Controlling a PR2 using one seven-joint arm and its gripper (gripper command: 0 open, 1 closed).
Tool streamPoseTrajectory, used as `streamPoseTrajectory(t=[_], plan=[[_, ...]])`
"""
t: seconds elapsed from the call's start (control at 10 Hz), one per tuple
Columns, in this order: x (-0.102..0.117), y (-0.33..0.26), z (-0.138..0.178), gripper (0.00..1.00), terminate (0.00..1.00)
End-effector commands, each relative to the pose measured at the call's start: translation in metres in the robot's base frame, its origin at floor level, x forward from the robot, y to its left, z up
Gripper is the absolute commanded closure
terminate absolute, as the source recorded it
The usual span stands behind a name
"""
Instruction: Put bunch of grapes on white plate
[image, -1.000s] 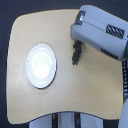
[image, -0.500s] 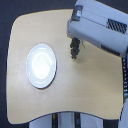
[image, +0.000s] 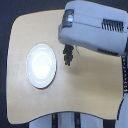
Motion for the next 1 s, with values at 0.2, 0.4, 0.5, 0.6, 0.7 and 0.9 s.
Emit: streamPoseTrajectory(t=[0.2, 0.4, 0.5, 0.6, 0.7, 0.9], plan=[[-0.061, 0.157, -0.009, 1.00, 0.00], [-0.073, 0.199, -0.022, 1.00, 0.00], [-0.073, 0.215, -0.031, 1.00, 0.00], [-0.071, 0.224, -0.038, 1.00, 0.00], [-0.068, 0.230, -0.045, 1.00, 0.00], [-0.057, 0.232, -0.059, 1.00, 0.00]])
